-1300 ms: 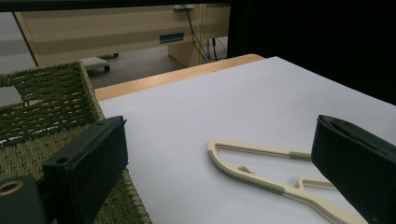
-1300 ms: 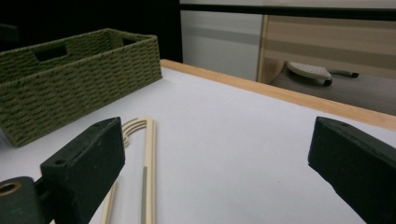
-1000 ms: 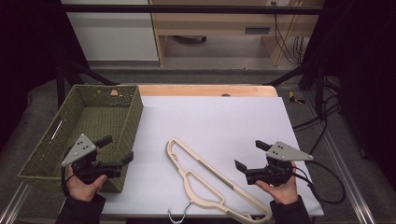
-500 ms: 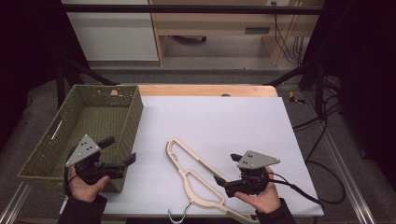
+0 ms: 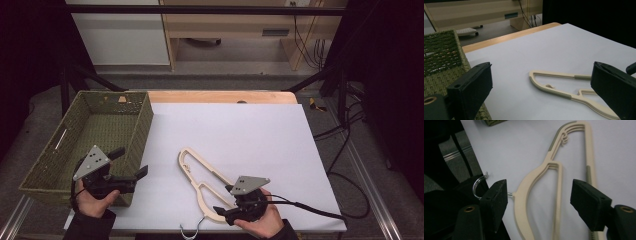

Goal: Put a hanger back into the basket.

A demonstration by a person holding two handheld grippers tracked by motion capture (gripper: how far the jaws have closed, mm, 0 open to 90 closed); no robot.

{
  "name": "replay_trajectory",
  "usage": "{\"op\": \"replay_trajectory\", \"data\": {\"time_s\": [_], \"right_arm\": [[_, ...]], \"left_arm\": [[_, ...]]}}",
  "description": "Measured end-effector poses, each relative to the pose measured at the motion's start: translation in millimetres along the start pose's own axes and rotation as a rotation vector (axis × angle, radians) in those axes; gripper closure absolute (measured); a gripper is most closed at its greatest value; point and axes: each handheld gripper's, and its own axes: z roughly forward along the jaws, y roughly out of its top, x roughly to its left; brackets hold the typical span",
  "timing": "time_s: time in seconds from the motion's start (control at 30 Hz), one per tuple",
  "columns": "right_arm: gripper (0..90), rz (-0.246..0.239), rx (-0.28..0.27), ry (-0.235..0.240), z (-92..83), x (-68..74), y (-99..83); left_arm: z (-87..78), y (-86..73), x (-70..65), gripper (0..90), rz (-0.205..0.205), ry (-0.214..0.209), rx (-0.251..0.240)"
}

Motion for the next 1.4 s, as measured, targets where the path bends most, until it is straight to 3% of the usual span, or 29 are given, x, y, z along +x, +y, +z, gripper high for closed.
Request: {"op": "replay_trajectory", "data": {"time_s": [0.07,0.43,0.83,0.97,1.1,1.4], "right_arm": [[33.6,-0.020,0.024,0.014,5.2,2.2,-1.8],[46.2,-0.026,0.121,0.072,35.7,12.7,-15.6],[62.4,-0.064,0.214,0.087,52.9,15.8,-23.1],[68.8,-0.068,0.208,0.070,53.5,15.1,-22.8],[71.3,-0.050,0.215,0.084,52.6,13.7,-22.0],[71.5,-0.032,0.213,0.091,45.6,12.0,-17.4]], "left_arm": [[1.4,-0.3,-1.7,3.8,-0.001,-0.006,0.003],[8.2,-1.5,-10.0,3.9,0.013,-0.026,0.023],[16.5,-4.5,-15.6,4.1,0.023,-0.042,0.048],[19.8,-5.9,-17.5,4.1,0.027,-0.049,0.057],[21.7,-6.6,-19.0,4.1,0.032,-0.053,0.064],[24.8,-7.6,-22.9,4.2,0.046,-0.068,0.072]]}}
